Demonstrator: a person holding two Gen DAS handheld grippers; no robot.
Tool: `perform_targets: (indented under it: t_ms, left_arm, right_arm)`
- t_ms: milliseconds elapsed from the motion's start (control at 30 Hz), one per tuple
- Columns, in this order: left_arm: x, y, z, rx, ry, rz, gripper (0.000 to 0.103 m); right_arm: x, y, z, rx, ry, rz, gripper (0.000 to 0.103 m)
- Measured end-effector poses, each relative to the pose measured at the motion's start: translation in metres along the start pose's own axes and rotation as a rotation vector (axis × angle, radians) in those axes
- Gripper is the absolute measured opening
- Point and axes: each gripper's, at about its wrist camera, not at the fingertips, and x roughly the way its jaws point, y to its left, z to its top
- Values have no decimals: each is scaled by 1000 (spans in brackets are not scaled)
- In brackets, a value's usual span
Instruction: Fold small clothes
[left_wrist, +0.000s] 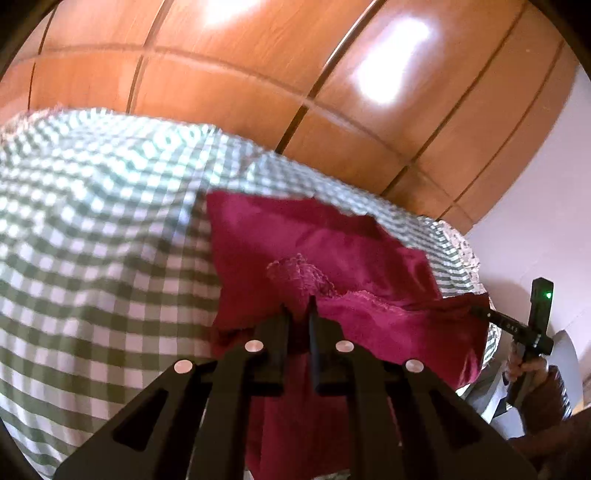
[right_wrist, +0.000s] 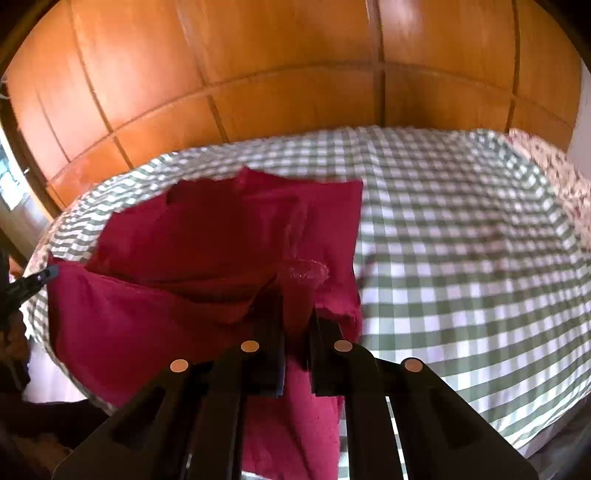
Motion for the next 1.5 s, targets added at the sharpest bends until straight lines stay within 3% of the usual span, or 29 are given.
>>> perform_targets:
  t_ms: [167,333,500,667,833,900,933,967,1033,1100,1167,1267,1333,1400,1500]
  left_arm:
    - [-10,-9,31,32,-65,14,7]
    - [11,-8,78,62,-87,89,7]
    - [62,5,127,34,-67,157,7]
    - [124,19,146,39,16,259,7]
    - [172,42,135,2,144,343,10]
    - [172,46,131,-14,145,391,23]
    - [168,45,130,-17,136,400,25]
    - [159,44,129,-24,116,409,26]
    - [142,36,128,-18,69,420,25]
    - [118,23,121,5,-3,408,25]
    - [102,9,111,28,-31,371,25]
    - [99,-10,86,85,-12,358,26]
    - [111,-13,68,99,51,380,30]
    - [130,-4,49,86,137,421,30]
    - [125,-1,38,86,119,439,28]
  right_arm:
    - [-18,2,25,-3,-70,17,8]
    - [-2,-1,68,8,-124,5,8]
    - [54,-15,118,76,-106,-27,8]
    - [124,-28,141,148,-38,-75,8]
    - [178,-35,127,177,65,-118,8]
    - [180,-37,122,188,63,-109,10]
    - [178,-38,122,191,56,-100,24]
    - [173,-38,122,193,48,-104,46]
    - [158,-36,123,177,-1,-130,60]
    - [137,-24,125,147,-65,-129,60]
    - [123,-3,123,114,-96,-64,60]
    - [124,45,115,9,-71,47,60]
    - [138,79,108,-77,-34,75,60]
    - [163,103,105,-127,31,67,60]
    - [205,109,99,-105,104,-19,68]
